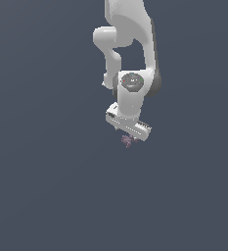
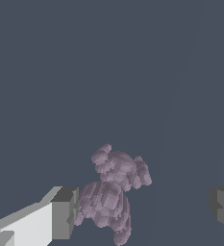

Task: Pick up the object and move it to a goal position.

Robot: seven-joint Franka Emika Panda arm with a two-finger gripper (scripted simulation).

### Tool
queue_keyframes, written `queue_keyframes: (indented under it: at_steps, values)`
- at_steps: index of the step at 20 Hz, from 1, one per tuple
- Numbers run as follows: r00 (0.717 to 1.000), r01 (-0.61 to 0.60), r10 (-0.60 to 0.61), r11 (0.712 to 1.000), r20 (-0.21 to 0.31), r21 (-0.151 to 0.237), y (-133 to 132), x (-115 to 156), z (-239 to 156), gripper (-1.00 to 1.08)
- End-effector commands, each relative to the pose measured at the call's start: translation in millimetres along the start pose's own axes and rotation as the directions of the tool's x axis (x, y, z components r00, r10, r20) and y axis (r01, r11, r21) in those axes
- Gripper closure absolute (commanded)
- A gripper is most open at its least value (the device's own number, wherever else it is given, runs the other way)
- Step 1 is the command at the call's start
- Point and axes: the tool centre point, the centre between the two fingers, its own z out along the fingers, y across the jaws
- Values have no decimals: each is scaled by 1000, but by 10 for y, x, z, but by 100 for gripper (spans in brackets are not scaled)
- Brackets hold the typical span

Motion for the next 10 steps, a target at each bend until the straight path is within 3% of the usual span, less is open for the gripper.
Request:
queue_keyframes:
  at_steps: [1,10]
  values:
    - [998,-59,59,998,-7,3,-31,-43,24,-92]
    - [969,-246,246,969,-26,20,-124,-185,99,-92]
